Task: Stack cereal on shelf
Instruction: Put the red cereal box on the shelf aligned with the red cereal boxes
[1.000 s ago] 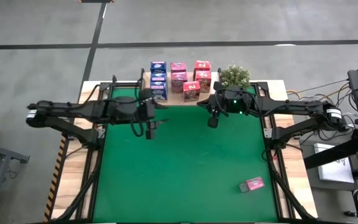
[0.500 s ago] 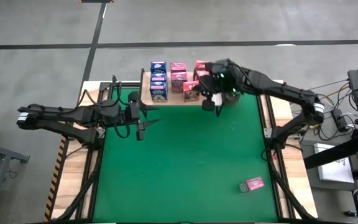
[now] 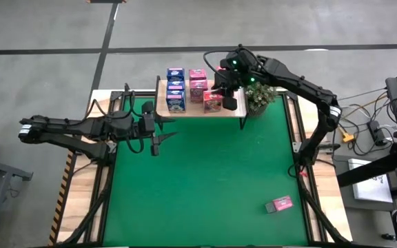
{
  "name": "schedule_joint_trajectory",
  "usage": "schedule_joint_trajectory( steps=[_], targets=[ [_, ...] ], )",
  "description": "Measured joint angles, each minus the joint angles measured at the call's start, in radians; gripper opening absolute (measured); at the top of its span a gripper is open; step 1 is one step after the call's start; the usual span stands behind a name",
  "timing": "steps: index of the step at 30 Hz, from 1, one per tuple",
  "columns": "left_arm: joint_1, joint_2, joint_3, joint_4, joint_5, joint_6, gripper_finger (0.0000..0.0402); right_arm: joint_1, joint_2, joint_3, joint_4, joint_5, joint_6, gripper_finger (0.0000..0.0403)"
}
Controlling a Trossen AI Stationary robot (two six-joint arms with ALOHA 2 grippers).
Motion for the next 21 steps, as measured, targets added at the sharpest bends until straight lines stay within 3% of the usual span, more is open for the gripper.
schedule_joint_trajectory(
  steps=[8, 12, 16, 21],
  targets=[
    [0.0, 0.0, 0.0, -0.002, 0.0, 0.012, 0.0183, -0.007, 0.021, 0.002, -0.029, 0.003, -0.028, 0.0216],
    [0.0, 0.0, 0.0, -0.002, 0.0, 0.015, 0.0183, -0.008, 0.021, -0.014, -0.032, 0.01, -0.037, 0.0268],
    [0.0, 0.0, 0.0, -0.002, 0.0, 0.019, 0.0183, -0.008, 0.021, -0.022, -0.03, 0.011, -0.042, 0.0288],
    [0.0, 0.001, 0.0, -0.002, 0.0, 0.019, 0.0183, -0.01, 0.031, -0.023, -0.029, 0.011, -0.043, 0.0281]
  ],
)
